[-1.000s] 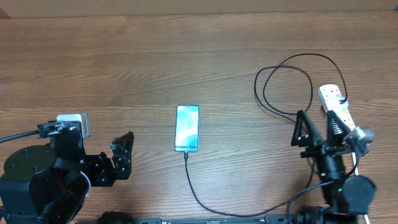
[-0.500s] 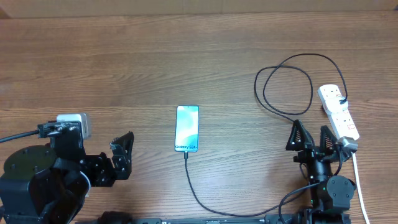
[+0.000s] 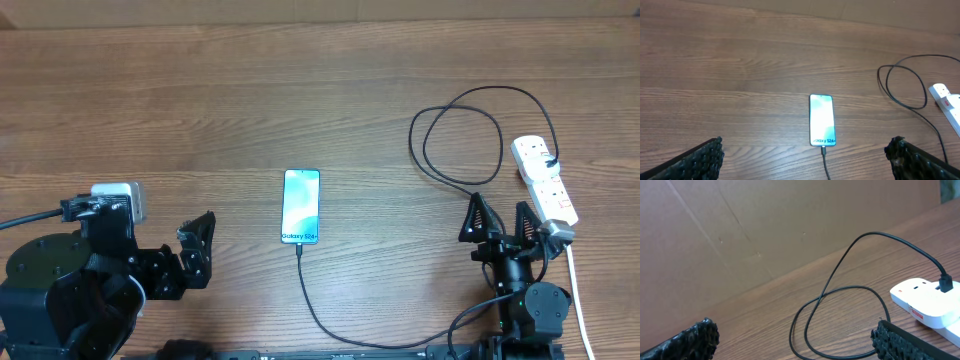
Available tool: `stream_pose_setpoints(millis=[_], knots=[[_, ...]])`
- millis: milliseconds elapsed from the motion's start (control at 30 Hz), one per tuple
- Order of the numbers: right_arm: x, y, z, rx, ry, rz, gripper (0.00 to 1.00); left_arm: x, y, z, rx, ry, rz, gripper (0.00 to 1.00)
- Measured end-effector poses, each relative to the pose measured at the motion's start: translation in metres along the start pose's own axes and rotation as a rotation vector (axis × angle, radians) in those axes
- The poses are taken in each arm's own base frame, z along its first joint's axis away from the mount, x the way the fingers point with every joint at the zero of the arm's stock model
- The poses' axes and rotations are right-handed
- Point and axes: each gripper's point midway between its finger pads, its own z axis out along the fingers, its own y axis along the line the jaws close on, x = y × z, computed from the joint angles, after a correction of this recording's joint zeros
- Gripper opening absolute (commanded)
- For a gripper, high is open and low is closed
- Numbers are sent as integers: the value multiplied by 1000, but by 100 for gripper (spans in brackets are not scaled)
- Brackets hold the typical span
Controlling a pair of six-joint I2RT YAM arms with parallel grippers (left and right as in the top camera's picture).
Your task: Plug charger to phone and switch on socket
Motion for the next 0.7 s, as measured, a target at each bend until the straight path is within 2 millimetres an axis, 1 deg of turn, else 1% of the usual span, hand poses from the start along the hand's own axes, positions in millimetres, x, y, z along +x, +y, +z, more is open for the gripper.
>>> stream_pose_setpoints(millis=[300, 333, 433, 500, 533, 667, 700], knots=[[0, 0, 0, -1, 0, 0, 100, 1, 0, 1, 0, 4, 0, 100], [0, 0, 0, -1, 0, 0, 100, 2, 1, 2, -2, 9, 0, 100], [0, 0, 0, -1, 0, -1, 100, 14, 6, 8, -22, 48, 24, 100], [0, 0, 0, 0, 0, -2, 100, 27, 14, 17, -41, 53, 42, 100], [0, 0, 0, 0, 1, -2, 100, 28, 15, 22, -42, 33, 45, 100], [0, 0, 0, 0, 2, -4, 100, 50, 29, 48, -48, -96, 59, 100], [1, 0, 0, 0, 3, -3, 100, 62, 36, 59, -53, -152, 57, 99]])
